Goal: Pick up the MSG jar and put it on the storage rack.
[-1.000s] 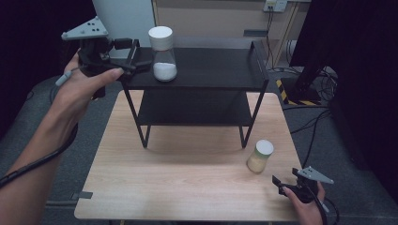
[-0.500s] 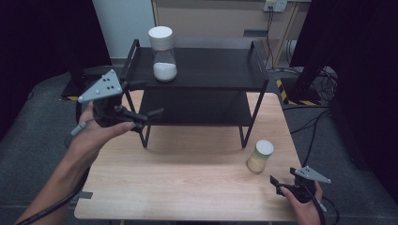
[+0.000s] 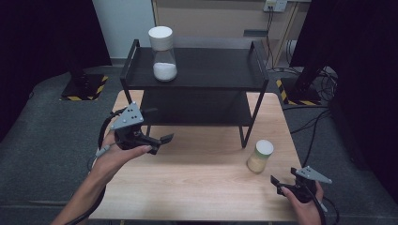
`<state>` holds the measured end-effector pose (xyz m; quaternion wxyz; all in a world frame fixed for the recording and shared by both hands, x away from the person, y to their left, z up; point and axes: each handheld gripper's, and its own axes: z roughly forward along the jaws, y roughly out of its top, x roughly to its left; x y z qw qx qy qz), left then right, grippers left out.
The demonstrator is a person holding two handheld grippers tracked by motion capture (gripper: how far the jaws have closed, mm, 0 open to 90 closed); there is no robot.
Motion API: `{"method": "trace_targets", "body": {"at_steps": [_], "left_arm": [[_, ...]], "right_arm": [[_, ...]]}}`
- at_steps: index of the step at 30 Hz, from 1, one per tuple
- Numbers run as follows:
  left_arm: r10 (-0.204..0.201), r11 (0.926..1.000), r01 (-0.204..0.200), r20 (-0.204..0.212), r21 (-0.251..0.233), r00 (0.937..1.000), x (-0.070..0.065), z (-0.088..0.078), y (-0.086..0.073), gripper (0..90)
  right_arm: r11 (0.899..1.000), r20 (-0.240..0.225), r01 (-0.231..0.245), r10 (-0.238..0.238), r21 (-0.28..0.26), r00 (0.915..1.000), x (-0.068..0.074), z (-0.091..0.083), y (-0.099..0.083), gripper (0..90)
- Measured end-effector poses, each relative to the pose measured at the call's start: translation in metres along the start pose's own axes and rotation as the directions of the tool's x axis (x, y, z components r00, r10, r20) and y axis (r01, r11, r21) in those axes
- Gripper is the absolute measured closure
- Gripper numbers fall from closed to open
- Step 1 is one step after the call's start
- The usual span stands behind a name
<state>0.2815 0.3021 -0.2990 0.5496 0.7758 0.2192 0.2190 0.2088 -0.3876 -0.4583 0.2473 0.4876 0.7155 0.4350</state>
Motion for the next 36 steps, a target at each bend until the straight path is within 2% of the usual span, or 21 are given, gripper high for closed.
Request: {"method": "trace_targets", "body": {"at_steps": [8, 9, 10, 16, 20, 25, 31, 36], "left_arm": [[-0.055, 0.998, 0.055, -0.011, 0.031, 0.9984, -0.004, 0.02, -0.039, 3.1], [-0.055, 0.998, 0.055, -0.011, 0.031, 0.9984, -0.004, 0.02, -0.039, 3.6], [-0.067, 0.9971, 0.067, -0.016, 0.035, 0.9976, -0.003, 0.023, -0.049, 3.9], [-0.087, 0.9944, 0.09, -0.048, 0.056, 0.995, -0.005, 0.028, -0.074, 3.8], [-0.117, 0.9915, 0.119, -0.05, 0.052, 0.9919, -0.005, 0.032, -0.093, 3.9], [-0.105, 0.9929, 0.109, -0.081, 0.047, 0.9912, -0.013, 0.034, -0.106, 3.9], [-0.098, 0.994, 0.102, -0.093, 0.04, 0.9908, -0.019, 0.037, -0.117, 3.9], [-0.136, 0.9899, 0.139, -0.091, 0.031, 0.9866, -0.024, 0.038, -0.131, 3.9]], "right_arm": [[1.0, -0.001, -0.001, 0.001, -0.002, 1.0, -0.001, -0.001, 0.0, 5.2], [1.0, -0.001, 0.0, 0.0, -0.003, 1.0, -0.001, -0.001, 0.0, 5.1], [1.0, -0.001, 0.0, 0.0, -0.004, 1.0, -0.001, -0.001, 0.0, 5.1], [1.0, -0.002, 0.0, 0.0, -0.004, 1.0, -0.001, -0.001, 0.0, 5.0], [1.0, -0.004, 0.002, -0.002, -0.003, 1.0, -0.001, -0.001, 0.0, 4.9], [1.0, -0.01, 0.007, -0.007, 0.001, 0.9999, 0.0, 0.001, 0.0, 4.9], [1.0, -0.012, 0.01, -0.01, -0.001, 0.9999, 0.0, 0.001, 0.0, 4.9], [1.0, -0.009, 0.009, -0.009, -0.006, 0.9999, 0.0, -0.001, 0.0, 4.9]]}}
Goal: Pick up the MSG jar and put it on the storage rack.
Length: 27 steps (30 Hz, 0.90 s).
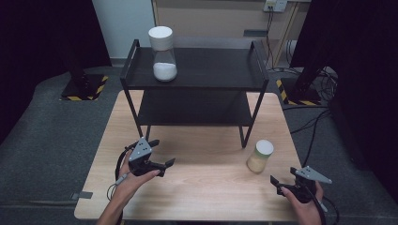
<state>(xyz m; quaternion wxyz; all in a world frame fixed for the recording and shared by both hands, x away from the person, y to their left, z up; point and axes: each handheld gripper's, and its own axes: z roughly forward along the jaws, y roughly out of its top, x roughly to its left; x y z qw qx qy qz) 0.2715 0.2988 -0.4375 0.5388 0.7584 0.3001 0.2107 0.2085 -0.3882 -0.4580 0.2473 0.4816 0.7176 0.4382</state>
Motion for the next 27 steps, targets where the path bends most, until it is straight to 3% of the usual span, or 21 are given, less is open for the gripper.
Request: {"method": "trace_targets", "body": {"at_steps": [4, 7, 10, 18, 27], "left_arm": [[-0.041, 0.9989, 0.04, -0.011, -0.026, 0.9991, -0.001, -0.003, -0.009, 4.0], [-0.042, 0.9991, 0.042, -0.023, -0.011, 0.9989, -0.001, -0.004, -0.009, 4.0], [-0.072, 0.9973, 0.072, -0.025, -0.018, 0.9971, 0.002, -0.005, -0.014, 4.1], [-0.055, 0.9985, 0.055, -0.026, -0.002, 0.9981, 0.002, -0.005, -0.014, 4.0], [-0.064, 0.9979, 0.064, -0.03, -0.001, 0.9975, 0.005, -0.008, -0.017, 3.8]], "right_arm": [[1.0, 0.002, -0.001, 0.001, -0.002, 1.0, 0.001, 0.0, 0.0, 4.8], [1.0, 0.003, 0.002, -0.002, -0.005, 1.0, 0.002, 0.0, 0.0, 4.8], [1.0, 0.001, 0.005, -0.005, -0.007, 1.0, 0.002, 0.0, 0.0, 4.8], [1.0, -0.001, 0.01, -0.01, -0.013, 1.0, 0.002, -0.003, -0.002, 4.8], [1.0, -0.002, 0.009, -0.009, -0.017, 1.0, 0.003, -0.003, -0.002, 4.8]]}}
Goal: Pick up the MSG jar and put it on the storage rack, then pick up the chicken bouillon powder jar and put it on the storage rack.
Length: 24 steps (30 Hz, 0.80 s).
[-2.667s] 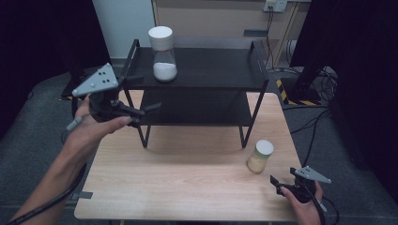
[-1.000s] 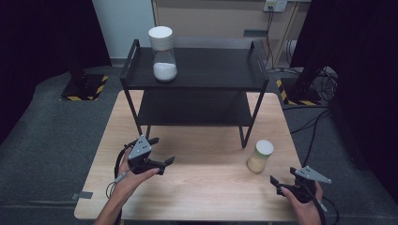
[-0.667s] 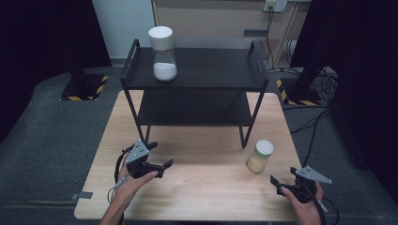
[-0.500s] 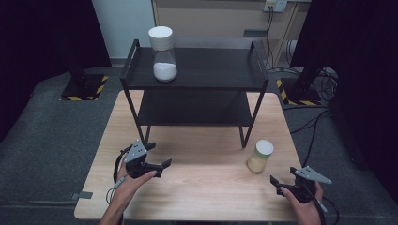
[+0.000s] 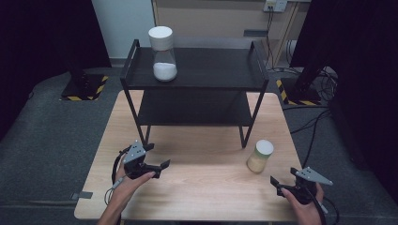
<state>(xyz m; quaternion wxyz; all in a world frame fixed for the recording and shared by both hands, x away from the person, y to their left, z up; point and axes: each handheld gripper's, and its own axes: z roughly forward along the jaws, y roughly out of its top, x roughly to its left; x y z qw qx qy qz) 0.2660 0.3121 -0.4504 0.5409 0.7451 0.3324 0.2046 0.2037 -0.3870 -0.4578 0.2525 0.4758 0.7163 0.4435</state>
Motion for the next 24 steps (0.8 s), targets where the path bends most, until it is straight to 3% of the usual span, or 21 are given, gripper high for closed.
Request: {"method": "trace_targets", "body": {"at_steps": [9, 12, 24], "left_arm": [[0.011, 0.9999, -0.011, -0.004, 0.003, 0.9999, -0.0011, 0.0, 0.0004, 3.7], [-0.011, 0.9999, 0.011, 0.005, -0.006, 0.9999, 0.001, -0.0001, -0.0011, 3.7], [0.024, 0.9995, -0.024, -0.01, 0.019, 0.9997, -0.0014, -0.0003, 0.0015, 3.3]], "right_arm": [[1.0, 0.001, -0.002, 0.002, -0.002, 1.0, -0.0008, -0.0006, -0.0004, 4.7], [1.0, 0.0, -0.001, 0.001, -0.002, 1.0, -0.0009, -0.0008, -0.0004, 4.7], [1.0, -0.012, 0.01, -0.01, -0.004, 0.9999, 0.0011, 0.0004, 0.0001, 4.4]]}}
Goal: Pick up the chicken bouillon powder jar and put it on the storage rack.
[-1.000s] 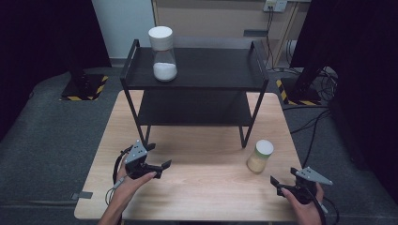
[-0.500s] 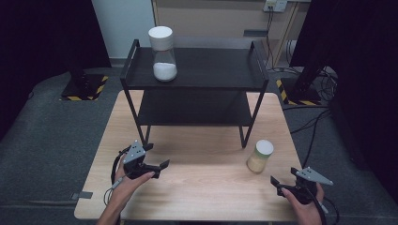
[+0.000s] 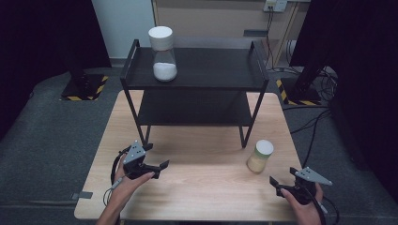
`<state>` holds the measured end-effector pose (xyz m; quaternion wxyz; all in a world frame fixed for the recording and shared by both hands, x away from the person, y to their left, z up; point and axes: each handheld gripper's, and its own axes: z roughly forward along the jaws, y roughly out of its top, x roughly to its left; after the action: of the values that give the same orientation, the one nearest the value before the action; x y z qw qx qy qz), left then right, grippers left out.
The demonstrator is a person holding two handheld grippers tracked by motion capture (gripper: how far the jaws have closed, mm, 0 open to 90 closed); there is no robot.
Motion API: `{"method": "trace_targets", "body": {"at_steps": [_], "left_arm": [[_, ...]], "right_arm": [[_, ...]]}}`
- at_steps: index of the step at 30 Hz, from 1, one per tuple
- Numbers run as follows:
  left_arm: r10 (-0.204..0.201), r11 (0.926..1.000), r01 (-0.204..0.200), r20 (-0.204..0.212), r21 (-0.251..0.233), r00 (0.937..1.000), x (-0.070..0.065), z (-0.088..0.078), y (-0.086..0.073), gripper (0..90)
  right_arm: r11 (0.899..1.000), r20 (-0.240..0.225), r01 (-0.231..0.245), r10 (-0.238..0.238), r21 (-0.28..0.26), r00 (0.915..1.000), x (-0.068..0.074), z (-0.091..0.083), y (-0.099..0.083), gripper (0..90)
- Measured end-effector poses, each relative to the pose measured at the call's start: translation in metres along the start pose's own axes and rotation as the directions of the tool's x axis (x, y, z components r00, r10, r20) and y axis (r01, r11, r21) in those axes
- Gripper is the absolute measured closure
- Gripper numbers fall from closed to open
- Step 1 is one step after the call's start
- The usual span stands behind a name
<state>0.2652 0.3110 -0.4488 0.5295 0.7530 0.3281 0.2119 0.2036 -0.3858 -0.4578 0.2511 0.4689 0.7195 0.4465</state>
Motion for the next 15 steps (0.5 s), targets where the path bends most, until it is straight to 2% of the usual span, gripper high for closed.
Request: {"method": "trace_targets", "body": {"at_steps": [8, 15], "left_arm": [[0.003, 1.0, -0.003, 0.015, 0.007, 0.9999, 0.003, 0.001, 0.0, 3.3], [0.009, 0.9998, -0.01, 0.012, 0.019, 0.9999, 0.006, 0.001, -0.001, 3.3]], "right_arm": [[1.0, -0.006, 0.004, -0.004, 0.001, 1.0, 0.002, 0.001, 0.003, 3.4], [0.999, -0.02, 0.033, -0.032, 0.014, 0.9993, 0.003, 0.002, 0.012, 3.0]]}}
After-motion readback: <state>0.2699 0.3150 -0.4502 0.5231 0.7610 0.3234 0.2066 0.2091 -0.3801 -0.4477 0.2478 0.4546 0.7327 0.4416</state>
